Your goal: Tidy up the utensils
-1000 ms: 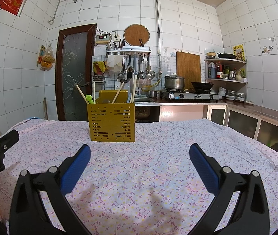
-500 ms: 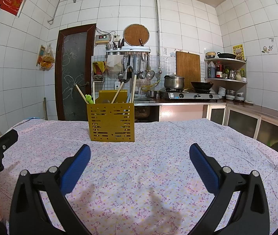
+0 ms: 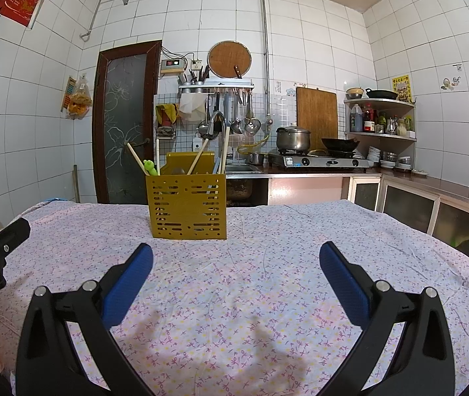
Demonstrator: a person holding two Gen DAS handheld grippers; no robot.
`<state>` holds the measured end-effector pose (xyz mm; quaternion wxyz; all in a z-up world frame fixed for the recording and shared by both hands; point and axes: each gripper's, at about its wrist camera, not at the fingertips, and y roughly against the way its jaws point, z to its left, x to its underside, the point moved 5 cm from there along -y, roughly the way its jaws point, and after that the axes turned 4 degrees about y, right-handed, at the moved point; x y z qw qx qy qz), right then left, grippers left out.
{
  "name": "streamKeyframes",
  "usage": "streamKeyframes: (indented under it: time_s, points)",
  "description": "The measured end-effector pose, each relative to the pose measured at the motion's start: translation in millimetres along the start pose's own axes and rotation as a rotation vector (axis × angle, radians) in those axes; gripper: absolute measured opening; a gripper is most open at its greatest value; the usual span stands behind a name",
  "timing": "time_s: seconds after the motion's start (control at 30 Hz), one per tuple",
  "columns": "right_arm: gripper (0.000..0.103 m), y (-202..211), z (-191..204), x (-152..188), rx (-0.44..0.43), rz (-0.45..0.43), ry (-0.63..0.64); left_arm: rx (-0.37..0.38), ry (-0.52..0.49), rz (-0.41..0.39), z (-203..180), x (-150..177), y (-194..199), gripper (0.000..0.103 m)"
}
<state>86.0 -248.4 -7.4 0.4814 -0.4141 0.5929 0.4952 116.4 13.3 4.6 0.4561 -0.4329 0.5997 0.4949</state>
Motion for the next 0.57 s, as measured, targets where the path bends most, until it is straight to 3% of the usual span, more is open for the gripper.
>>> streamKeyframes:
  time_s: [0.57]
  points:
    - [0.099,0.0,-0.8,0.1,0.001,-0.001,0.001,-0.002,-0.001,0.002,0.2,0.9,0.5,0.098]
